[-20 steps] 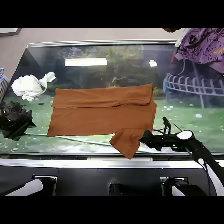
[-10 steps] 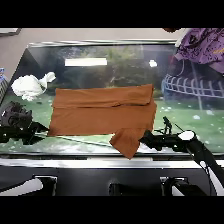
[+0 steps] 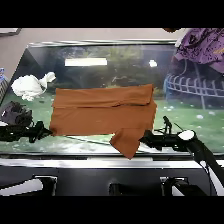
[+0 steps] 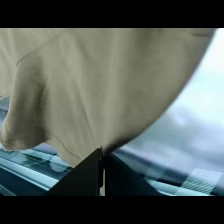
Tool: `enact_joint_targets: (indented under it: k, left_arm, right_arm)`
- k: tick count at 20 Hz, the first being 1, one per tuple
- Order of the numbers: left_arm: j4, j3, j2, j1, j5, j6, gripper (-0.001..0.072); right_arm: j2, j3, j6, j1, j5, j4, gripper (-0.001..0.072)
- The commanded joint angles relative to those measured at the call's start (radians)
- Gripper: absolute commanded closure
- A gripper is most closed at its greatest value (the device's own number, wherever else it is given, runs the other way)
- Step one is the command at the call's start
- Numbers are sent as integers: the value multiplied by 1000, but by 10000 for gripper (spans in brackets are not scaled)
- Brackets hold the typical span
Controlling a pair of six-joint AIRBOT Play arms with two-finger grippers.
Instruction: Fold the clothes and pants, and hang the long-sleeved shirts on hangers.
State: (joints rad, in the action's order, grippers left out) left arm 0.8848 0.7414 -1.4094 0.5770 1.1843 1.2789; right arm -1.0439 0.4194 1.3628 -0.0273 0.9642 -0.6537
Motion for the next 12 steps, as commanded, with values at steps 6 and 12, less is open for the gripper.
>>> enact_joint_targets:
  k: [6,12]
  left_arm:
    - [200,44,289,-4,94,266,696]
    - [319,44,564,-4,176,304,696]
  right_arm:
    - [88,199,167,1,181,-278,686]
    - [369,200,304,1,319,-411,687]
